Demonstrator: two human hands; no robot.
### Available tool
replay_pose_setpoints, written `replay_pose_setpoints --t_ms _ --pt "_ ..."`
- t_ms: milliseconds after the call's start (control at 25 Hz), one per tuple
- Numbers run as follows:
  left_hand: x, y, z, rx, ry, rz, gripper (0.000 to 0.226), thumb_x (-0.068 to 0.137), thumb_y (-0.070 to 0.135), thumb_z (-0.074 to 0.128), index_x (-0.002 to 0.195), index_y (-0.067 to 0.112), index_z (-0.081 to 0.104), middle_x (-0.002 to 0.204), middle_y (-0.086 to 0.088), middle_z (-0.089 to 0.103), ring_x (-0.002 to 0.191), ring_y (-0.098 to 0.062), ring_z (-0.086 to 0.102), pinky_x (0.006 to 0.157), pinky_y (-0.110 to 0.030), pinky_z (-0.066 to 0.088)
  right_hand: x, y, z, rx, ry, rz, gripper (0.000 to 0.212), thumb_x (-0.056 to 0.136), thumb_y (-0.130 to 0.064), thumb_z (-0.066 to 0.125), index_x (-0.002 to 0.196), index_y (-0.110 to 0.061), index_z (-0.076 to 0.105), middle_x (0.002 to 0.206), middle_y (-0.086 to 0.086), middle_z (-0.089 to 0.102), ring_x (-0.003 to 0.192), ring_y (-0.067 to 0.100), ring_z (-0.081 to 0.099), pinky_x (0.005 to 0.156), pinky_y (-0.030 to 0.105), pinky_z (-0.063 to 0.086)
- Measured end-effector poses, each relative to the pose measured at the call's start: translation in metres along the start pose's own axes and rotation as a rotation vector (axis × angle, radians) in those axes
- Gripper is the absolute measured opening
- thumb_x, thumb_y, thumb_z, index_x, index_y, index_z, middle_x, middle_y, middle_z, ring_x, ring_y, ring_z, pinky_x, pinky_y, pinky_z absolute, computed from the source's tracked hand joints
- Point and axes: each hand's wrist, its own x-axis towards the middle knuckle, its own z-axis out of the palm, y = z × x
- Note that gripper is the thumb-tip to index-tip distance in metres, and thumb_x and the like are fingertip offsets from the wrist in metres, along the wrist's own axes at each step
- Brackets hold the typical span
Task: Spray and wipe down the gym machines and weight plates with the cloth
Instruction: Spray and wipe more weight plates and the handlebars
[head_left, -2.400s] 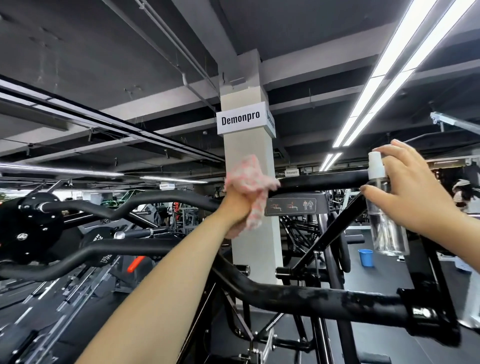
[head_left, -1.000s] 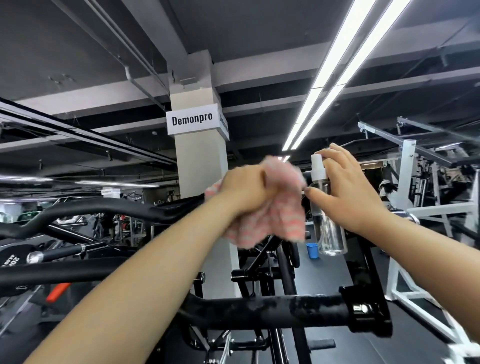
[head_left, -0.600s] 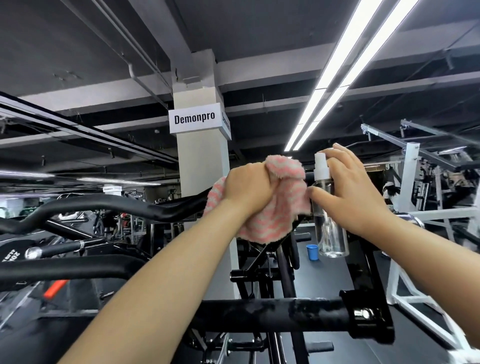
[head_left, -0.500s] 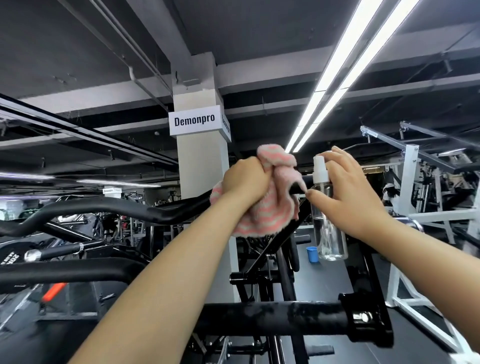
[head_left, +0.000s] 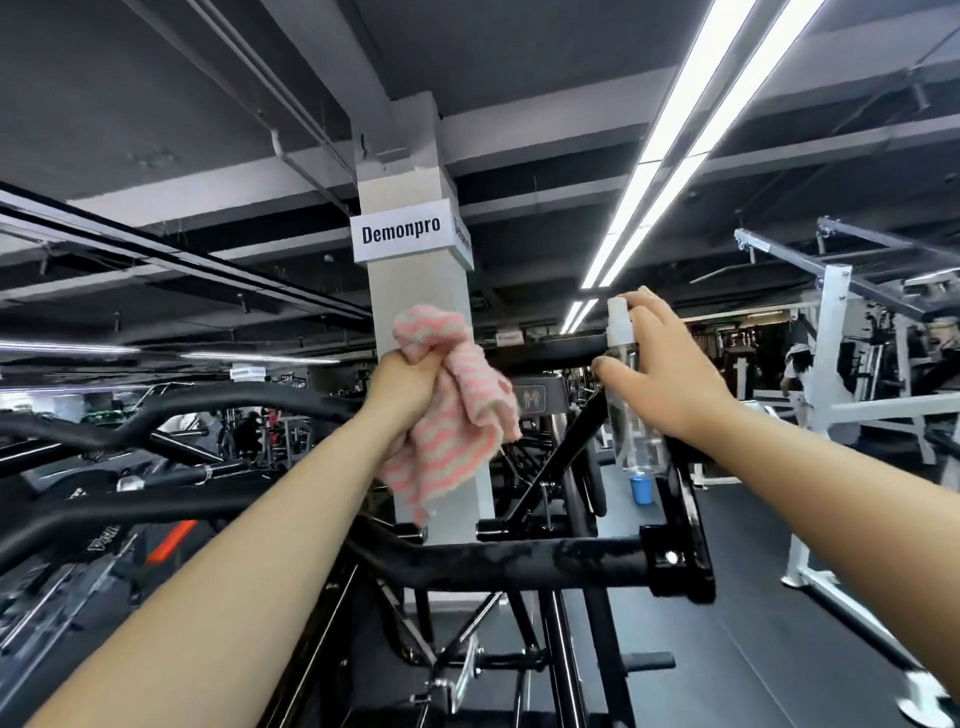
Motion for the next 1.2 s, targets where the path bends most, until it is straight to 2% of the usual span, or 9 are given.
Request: replay_pose_setpoints --t_ms 120,320,440,640,760,880,1040,1120,1200 --pt "-0.021 -0.005 -0.024 0.109 0.012 -0.029 0.029 0.087 0.040 0.061 0.095 0.013 0.065 0.095 -0.006 0.067 0.092 -0.021 0.064 0.083 -0.033 0.051 -0.032 -0.008 -0.016 0.159 0.044 0.005 0.011 0.084 -0.022 0.057 0.082 -0.015 0.048 0.123 -0.004 0.041 0.114 0.015 0.042 0.091 0.027 0.031" --pt "-0.052 0.002 -0.007 0.192 0.027 0.085 0.013 0.090 0.024 0.057 0.097 0.013 0.060 0.093 0.000 0.063 0.090 -0.017 0.060 0.074 -0.025 0.042 -0.098 -0.004 -0.026 0.321 -0.026 0.051 0.024 0.081 -0.033 0.055 0.088 -0.011 0.051 0.096 -0.012 0.046 0.083 -0.002 0.045 0.072 0.021 0.035" --pt "-0.034 0.023 0.020 0.212 0.196 0.225 0.009 0.092 0.019 0.050 0.098 0.016 0.056 0.092 0.002 0.058 0.084 -0.014 0.054 0.066 -0.021 0.039 -0.115 -0.002 -0.018 0.227 -0.049 0.017 0.036 0.069 -0.050 0.044 0.089 -0.020 0.050 0.096 -0.013 0.047 0.092 0.006 0.041 0.079 0.012 0.032" --pt "-0.003 0.034 0.080 0.479 0.132 0.274 0.026 0.088 0.022 0.041 0.077 0.028 0.063 0.071 0.008 0.064 0.074 -0.009 0.060 0.068 -0.022 0.044 -0.113 0.000 -0.009 0.170 -0.057 0.018 0.014 0.072 -0.043 0.048 0.079 -0.035 0.039 0.094 -0.024 0.042 0.096 -0.003 0.032 0.080 0.004 0.026" --pt "-0.010 0.020 0.117 0.716 0.095 0.522 0.037 0.089 0.008 0.040 0.117 0.019 0.062 0.123 -0.003 0.061 0.122 -0.021 0.046 0.108 -0.030 0.023 -0.109 0.000 -0.008 0.213 -0.003 0.062 0.020 0.072 -0.036 0.050 0.082 -0.018 0.048 0.088 -0.016 0.044 0.100 -0.009 0.033 0.075 0.005 0.027" --pt "-0.025 0.007 0.109 0.585 -0.069 0.693 0.053 0.092 -0.003 0.037 0.141 0.016 0.042 0.151 0.004 0.031 0.141 -0.008 0.019 0.112 -0.014 0.000 -0.108 -0.003 -0.005 0.244 0.028 0.081 0.036 0.068 -0.047 0.045 0.083 -0.015 0.049 0.085 -0.014 0.044 0.096 -0.010 0.033 0.074 0.004 0.026" --pt "-0.058 -0.015 0.055 0.566 -0.514 0.472 0.031 0.100 0.013 0.038 0.123 0.006 0.057 0.130 -0.012 0.055 0.107 0.002 0.054 0.088 -0.004 0.033 -0.113 -0.003 -0.008 0.306 0.045 0.100 0.053 0.062 -0.053 0.041 0.089 -0.008 0.052 0.087 -0.005 0.048 0.092 -0.003 0.040 0.076 0.009 0.031" --pt "-0.065 -0.018 0.030 0.613 -0.395 0.384 0.025 0.097 0.007 0.039 0.089 0.014 0.061 0.093 -0.010 0.064 0.073 0.000 0.058 0.065 -0.008 0.039 -0.119 -0.002 -0.011 0.369 0.019 0.125 0.057 0.062 -0.053 0.044 0.094 -0.006 0.052 0.088 0.002 0.051 0.090 0.014 0.048 0.078 0.027 0.041" --pt "-0.086 -0.018 0.015 0.472 -0.163 0.243 0.023 0.093 0.005 0.042 0.078 0.019 0.054 0.069 0.005 0.059 0.065 -0.007 0.055 0.057 -0.015 0.040 -0.124 -0.004 -0.014 0.413 0.002 0.137 0.056 0.063 -0.052 0.044 0.094 -0.007 0.052 0.085 0.003 0.051 0.083 0.018 0.050 0.073 0.031 0.042"
